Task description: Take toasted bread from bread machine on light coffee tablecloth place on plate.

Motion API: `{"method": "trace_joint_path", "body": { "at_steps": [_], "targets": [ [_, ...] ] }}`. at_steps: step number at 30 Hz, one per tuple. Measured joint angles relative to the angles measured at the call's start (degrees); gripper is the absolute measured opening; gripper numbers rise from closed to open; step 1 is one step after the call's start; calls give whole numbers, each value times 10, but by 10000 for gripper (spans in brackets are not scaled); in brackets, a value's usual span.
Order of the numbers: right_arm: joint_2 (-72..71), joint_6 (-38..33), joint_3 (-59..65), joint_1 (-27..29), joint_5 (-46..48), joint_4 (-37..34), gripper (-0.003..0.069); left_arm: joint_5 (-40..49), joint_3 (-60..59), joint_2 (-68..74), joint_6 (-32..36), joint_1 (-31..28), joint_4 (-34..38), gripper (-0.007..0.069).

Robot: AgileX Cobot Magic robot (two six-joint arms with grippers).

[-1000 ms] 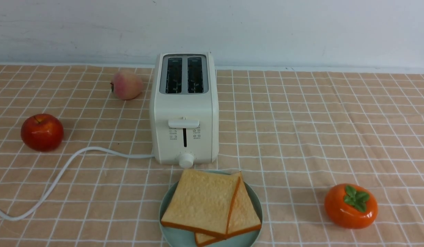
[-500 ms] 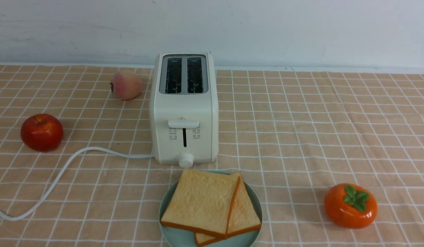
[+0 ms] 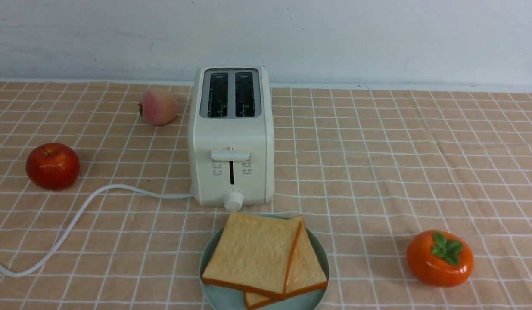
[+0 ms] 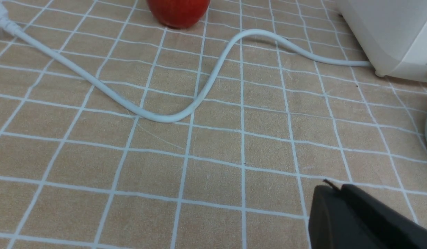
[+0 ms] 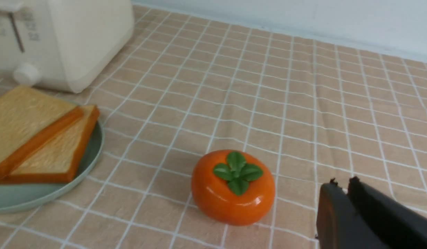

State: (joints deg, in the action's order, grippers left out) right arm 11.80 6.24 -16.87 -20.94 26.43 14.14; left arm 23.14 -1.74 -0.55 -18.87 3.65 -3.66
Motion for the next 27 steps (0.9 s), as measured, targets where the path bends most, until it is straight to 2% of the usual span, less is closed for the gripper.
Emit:
{"method": "trace_joint_path", "body": {
  "at_steps": [1, 2, 3, 5, 6, 7, 9, 15, 20, 24, 27],
  "targets": [
    [-5, -56, 0, 20, -9, -49, 62, 0, 0, 0, 0, 0, 0, 17],
    [-7, -66, 0, 27, -12, -59, 62, 0, 0, 0, 0, 0, 0, 17],
    [-19, -137, 1, 50, -23, -113, 64, 0, 0, 0, 0, 0, 0, 18],
    [-42, -223, 10, 85, -53, -203, 64, 0, 0, 0, 0, 0, 0, 19],
    [-44, -228, 11, 88, -53, -209, 64, 0, 0, 0, 0, 0, 0, 19],
    [-66, -266, 28, 110, -86, -251, 64, 0, 0, 0, 0, 0, 0, 20],
    [-83, -277, 50, 126, -113, -272, 64, 0, 0, 0, 0, 0, 0, 21],
    [-117, -264, 148, 147, -184, -295, 71, 0, 0, 0, 0, 0, 0, 32],
    [-116, -246, 182, 152, -154, -293, 75, 0, 0, 0, 0, 0, 0, 36],
    [-124, -196, 183, 169, -86, -241, 75, 1, 0, 0, 0, 0, 0, 38],
    [-123, -86, 179, 170, -49, -149, 76, 1, 0, 0, 0, 0, 0, 42]
  ]
}}
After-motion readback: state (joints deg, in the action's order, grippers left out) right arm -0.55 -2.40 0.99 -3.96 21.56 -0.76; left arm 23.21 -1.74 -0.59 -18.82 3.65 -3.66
